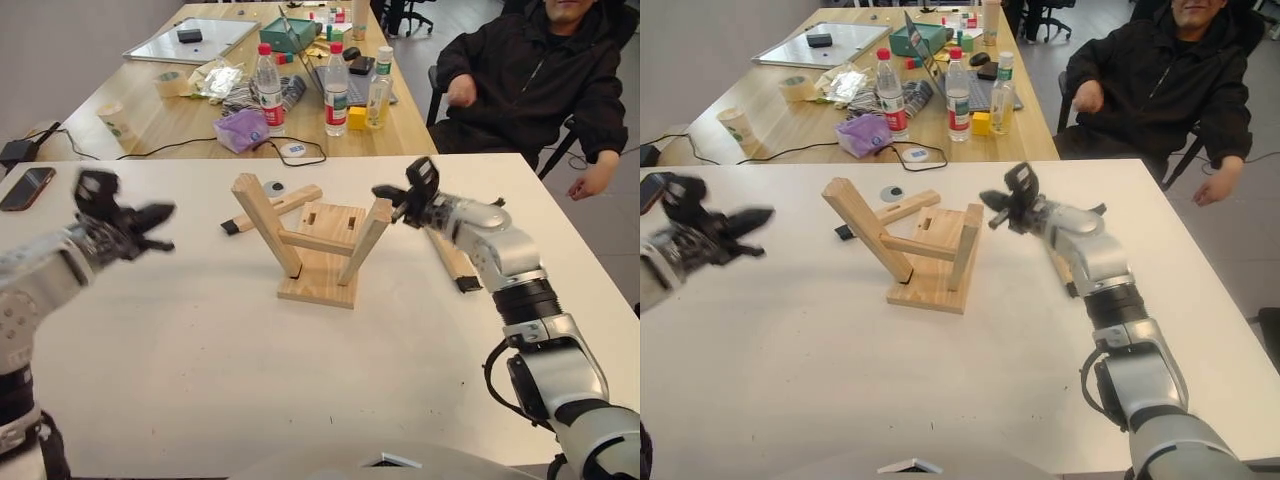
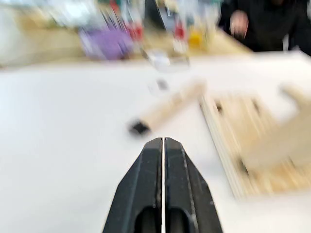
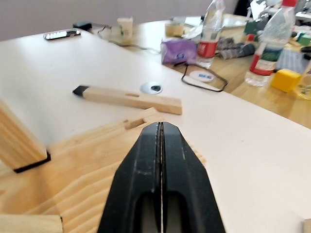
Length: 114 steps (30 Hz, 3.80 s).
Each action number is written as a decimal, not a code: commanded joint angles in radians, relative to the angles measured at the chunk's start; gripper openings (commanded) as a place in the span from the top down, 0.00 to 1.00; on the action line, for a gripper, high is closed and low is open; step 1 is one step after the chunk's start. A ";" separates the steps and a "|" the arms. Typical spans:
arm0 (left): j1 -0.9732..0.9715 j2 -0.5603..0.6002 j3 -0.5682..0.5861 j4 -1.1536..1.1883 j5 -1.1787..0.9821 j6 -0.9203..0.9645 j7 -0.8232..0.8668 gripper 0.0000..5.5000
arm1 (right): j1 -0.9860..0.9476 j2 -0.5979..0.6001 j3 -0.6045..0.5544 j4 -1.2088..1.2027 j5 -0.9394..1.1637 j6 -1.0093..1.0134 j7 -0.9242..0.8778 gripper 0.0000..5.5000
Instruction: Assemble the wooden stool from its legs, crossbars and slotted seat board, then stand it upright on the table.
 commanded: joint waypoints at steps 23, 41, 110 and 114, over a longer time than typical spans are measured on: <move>-0.057 -0.372 -0.502 0.118 0.357 -0.110 -0.101 0.99 | -0.290 0.154 0.024 0.697 -0.372 -0.438 0.077 1.00; -0.064 -0.490 -0.492 0.038 0.377 -0.050 -0.062 0.99 | -0.316 0.214 0.142 0.887 -0.608 -0.198 0.043 1.00; 0.024 -0.346 -0.379 -0.079 0.457 0.131 -0.159 0.99 | 0.015 -0.320 0.198 -0.291 -0.282 0.397 0.479 1.00; 0.018 -0.433 -0.467 -0.020 0.484 0.168 -0.099 0.99 | 0.104 -0.282 0.213 -0.188 -0.347 0.243 0.377 1.00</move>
